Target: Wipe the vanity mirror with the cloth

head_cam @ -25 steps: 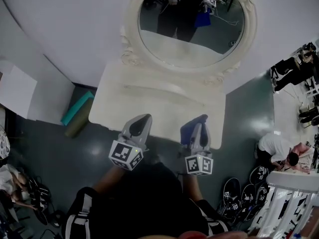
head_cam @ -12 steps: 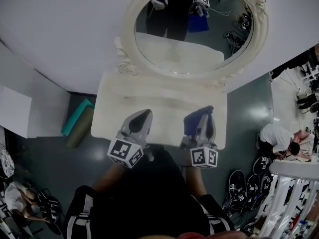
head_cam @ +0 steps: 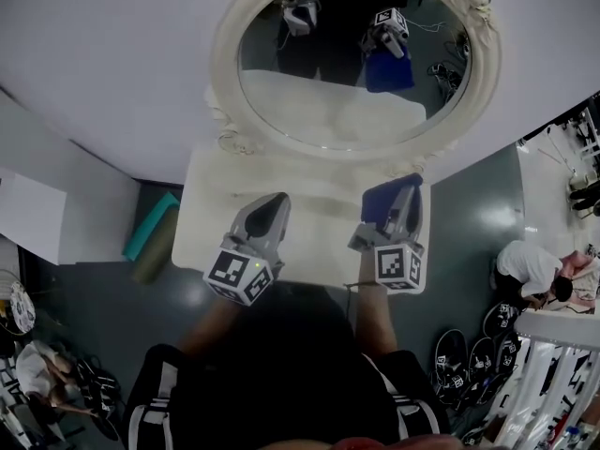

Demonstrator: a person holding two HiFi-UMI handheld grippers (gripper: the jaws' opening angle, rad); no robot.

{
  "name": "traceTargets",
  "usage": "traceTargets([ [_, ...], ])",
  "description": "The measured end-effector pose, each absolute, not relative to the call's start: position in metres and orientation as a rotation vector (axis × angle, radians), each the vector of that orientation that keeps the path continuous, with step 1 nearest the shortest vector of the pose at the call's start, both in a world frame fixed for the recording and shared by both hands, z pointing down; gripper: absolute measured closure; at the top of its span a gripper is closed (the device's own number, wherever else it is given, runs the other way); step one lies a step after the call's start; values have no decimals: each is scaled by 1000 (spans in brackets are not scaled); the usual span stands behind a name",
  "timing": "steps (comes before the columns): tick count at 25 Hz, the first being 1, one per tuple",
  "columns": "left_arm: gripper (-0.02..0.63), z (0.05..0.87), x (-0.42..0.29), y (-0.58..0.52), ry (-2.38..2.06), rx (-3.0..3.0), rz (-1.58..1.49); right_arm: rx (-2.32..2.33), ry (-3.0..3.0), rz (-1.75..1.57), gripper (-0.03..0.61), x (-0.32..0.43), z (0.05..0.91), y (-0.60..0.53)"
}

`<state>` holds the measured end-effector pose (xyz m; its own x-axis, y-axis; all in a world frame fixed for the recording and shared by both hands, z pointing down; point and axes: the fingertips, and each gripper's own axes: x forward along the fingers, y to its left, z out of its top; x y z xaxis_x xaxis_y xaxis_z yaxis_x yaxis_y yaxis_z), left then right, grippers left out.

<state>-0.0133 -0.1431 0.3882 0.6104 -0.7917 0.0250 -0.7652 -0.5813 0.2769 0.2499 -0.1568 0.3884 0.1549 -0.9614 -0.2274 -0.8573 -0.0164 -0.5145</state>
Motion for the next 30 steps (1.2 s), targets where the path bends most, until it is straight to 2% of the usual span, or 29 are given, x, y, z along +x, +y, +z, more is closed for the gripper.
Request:
traceTargets([
  [12,604,389,12,-178,-1253,2585,-135,-1889,1600,-285,543,289,388,-222],
  [30,604,402,7,-218,-1297,2520,-116,-1805,1482,-317,543,304,398,-301],
])
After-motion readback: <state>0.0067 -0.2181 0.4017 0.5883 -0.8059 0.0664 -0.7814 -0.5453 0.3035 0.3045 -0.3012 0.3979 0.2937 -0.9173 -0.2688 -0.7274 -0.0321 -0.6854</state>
